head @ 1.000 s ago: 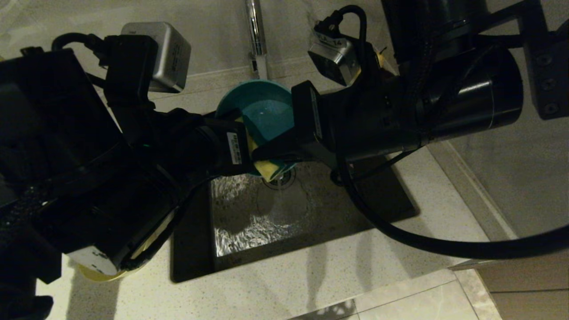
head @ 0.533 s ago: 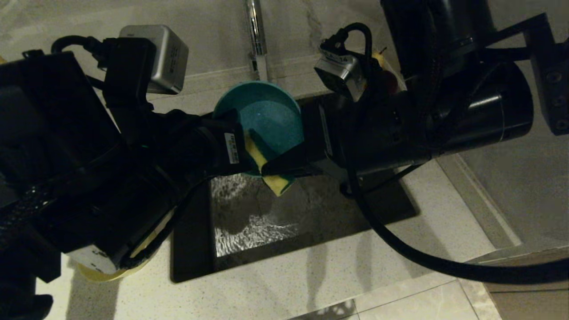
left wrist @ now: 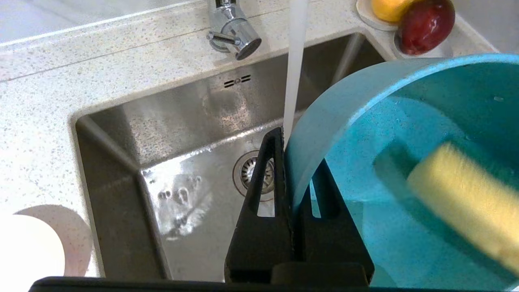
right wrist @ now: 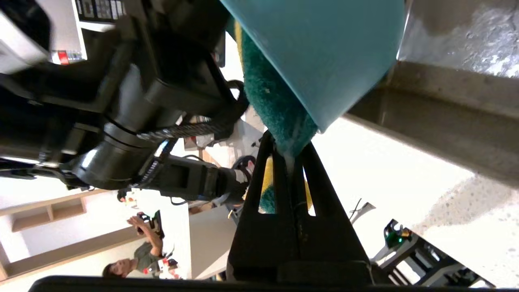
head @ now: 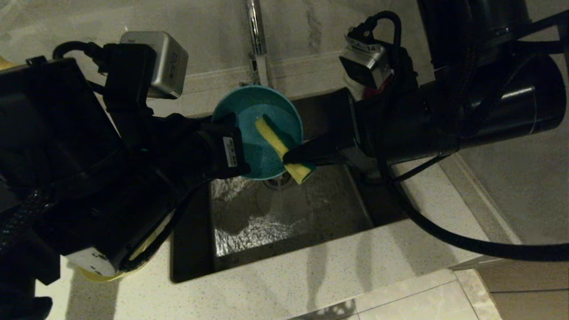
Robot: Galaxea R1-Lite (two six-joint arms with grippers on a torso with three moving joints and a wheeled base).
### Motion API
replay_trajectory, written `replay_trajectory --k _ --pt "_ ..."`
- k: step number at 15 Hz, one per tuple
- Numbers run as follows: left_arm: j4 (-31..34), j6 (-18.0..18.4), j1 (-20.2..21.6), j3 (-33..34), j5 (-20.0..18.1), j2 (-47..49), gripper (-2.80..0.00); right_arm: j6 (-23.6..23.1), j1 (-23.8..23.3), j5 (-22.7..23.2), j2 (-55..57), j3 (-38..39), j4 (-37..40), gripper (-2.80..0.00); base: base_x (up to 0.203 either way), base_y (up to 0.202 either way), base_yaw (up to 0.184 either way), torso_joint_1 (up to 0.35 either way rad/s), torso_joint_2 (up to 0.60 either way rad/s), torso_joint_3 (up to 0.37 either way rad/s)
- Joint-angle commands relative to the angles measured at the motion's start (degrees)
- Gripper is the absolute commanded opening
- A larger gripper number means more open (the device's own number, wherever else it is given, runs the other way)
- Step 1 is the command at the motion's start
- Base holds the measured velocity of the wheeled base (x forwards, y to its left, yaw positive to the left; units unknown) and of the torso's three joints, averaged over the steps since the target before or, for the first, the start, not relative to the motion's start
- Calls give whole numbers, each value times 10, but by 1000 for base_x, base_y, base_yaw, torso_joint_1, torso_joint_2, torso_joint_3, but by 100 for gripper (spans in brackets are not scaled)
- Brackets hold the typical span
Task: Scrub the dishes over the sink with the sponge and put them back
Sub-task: Wipe the bowl
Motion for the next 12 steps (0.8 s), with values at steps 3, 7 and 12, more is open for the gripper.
replay_trajectory --k 3,7,12 --pt "-4 0 0 8 2 -6 -280 1 -2 2 6 -41 2 -280 0 0 0 0 0 0" --pt "-4 -3 0 21 2 -10 -280 -12 4 3 2 -55 3 -280 0 0 0 0 0 0" --pt "-4 -4 -1 28 1 -7 -280 -18 26 4 -3 -77 6 -280 0 0 0 0 0 0"
